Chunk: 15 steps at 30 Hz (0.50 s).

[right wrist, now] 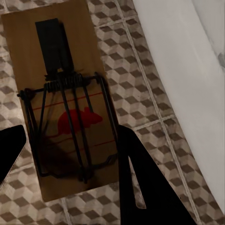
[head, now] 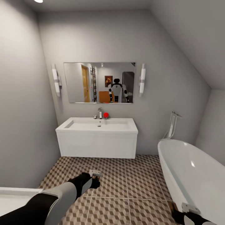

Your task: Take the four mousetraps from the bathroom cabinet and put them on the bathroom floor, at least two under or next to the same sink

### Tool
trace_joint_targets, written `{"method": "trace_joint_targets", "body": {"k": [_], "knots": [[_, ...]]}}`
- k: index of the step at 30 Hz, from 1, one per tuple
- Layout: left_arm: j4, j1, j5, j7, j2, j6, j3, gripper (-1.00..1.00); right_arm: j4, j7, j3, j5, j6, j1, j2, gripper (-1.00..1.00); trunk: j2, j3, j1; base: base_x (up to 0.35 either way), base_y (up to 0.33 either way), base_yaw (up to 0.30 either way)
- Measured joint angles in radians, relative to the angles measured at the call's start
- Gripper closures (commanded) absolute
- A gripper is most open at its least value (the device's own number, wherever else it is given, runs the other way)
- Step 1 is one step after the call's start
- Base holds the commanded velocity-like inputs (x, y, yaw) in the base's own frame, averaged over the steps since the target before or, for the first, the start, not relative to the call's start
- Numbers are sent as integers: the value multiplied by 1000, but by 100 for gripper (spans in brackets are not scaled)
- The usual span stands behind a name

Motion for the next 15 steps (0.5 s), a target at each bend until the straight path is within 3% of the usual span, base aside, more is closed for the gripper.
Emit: {"method": "trace_joint_targets", "body": {"k": [4, 8, 15], "knots": [[2, 11, 5, -2, 5, -7, 0, 100, -1, -23, 2, 2, -41, 0, 7, 100, 0, 0, 0, 325, 0, 0], [2, 53, 14, -3, 10, -55, 0, 100, -3, -34, 2, 11, -80, 0, 18, 100, 0, 0, 0, 325, 0, 0], [2, 83, 18, -3, 12, -97, 0, 100, -4, -46, 2, 72, -126, 0, 70, 100, 0, 0, 0, 325, 0, 0]]}}
